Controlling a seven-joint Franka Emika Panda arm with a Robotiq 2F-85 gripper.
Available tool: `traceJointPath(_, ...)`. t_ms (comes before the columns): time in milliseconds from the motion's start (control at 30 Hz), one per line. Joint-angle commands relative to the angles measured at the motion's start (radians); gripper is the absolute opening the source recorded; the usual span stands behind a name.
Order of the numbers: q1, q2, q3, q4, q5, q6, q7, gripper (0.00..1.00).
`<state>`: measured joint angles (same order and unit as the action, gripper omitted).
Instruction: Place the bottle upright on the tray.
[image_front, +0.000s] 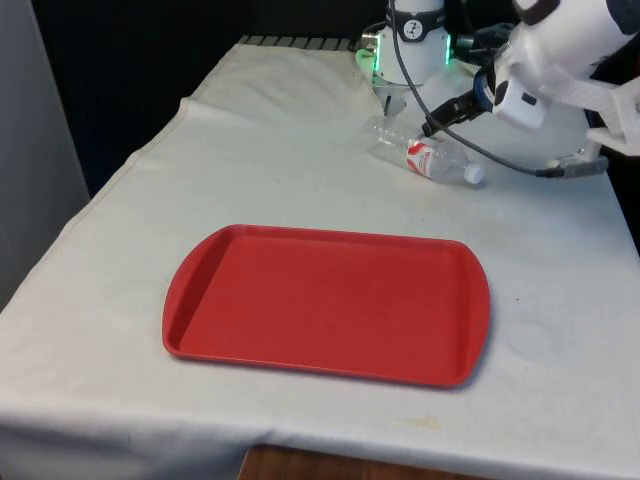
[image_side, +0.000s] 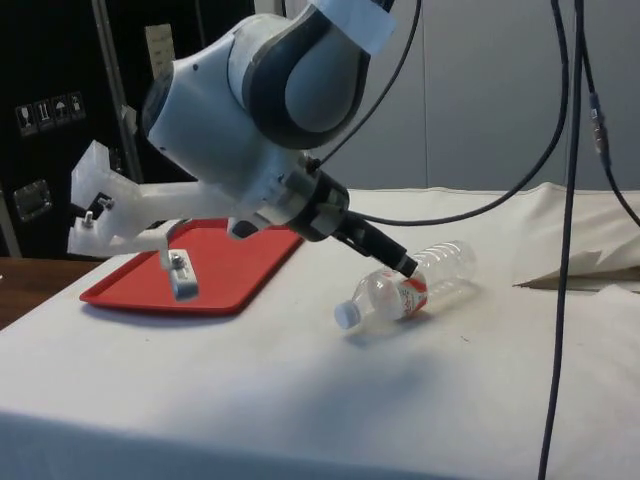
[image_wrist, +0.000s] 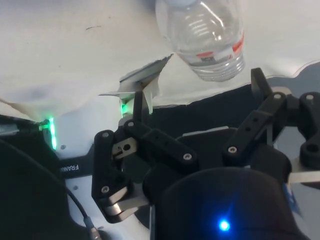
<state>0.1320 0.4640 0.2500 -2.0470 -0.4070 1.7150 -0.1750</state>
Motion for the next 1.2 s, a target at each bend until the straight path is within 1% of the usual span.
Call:
traceJointPath(0, 0.005, 0.018, -0.001, 0.016, -0.007, -0.017, 0.0, 1.0)
traceJointPath(67, 0.006, 0.03, 0.001, 0.027, -0.011, -0.025, 0.0, 1.0)
traceJointPath(100, 0.002, 0.027, 0.002, 0.025, -0.009, -0.018, 0.0, 1.0)
traceJointPath(133, 0.008, 0.043, 0.002, 0.039, -0.015, -0.033, 0.0, 1.0)
traceJointPath(367, 0.015, 0.089, 0.004, 0.079, -0.028, -0.063, 0.0, 1.0)
traceJointPath(400, 0.011, 0.081, 0.005, 0.072, -0.025, -0.052, 0.0, 1.0)
traceJointPath(433, 0.016, 0.094, 0.004, 0.083, -0.029, -0.066, 0.0, 1.0)
traceJointPath(600, 0.021, 0.13, 0.005, 0.112, -0.039, -0.084, -0.001, 1.0)
traceJointPath(633, 0.021, 0.136, 0.005, 0.117, -0.041, -0.087, -0.001, 1.0)
traceJointPath(667, 0.017, 0.129, 0.007, 0.11, -0.038, -0.078, 0.0, 1.0)
traceJointPath(700, 0.022, 0.142, 0.005, 0.122, -0.043, -0.091, -0.002, 1.0)
traceJointPath(867, 0.02, 0.17, 0.007, 0.136, -0.055, -0.095, -0.004, 1.0)
traceJointPath(933, 0.018, 0.168, 0.008, 0.134, -0.053, -0.09, -0.001, 1.0)
traceJointPath(1033, 0.019, 0.18, 0.007, 0.136, -0.061, -0.09, -0.007, 1.0)
traceJointPath(1167, 0.017, 0.191, 0.006, 0.137, -0.069, -0.086, -0.01, 1.0)
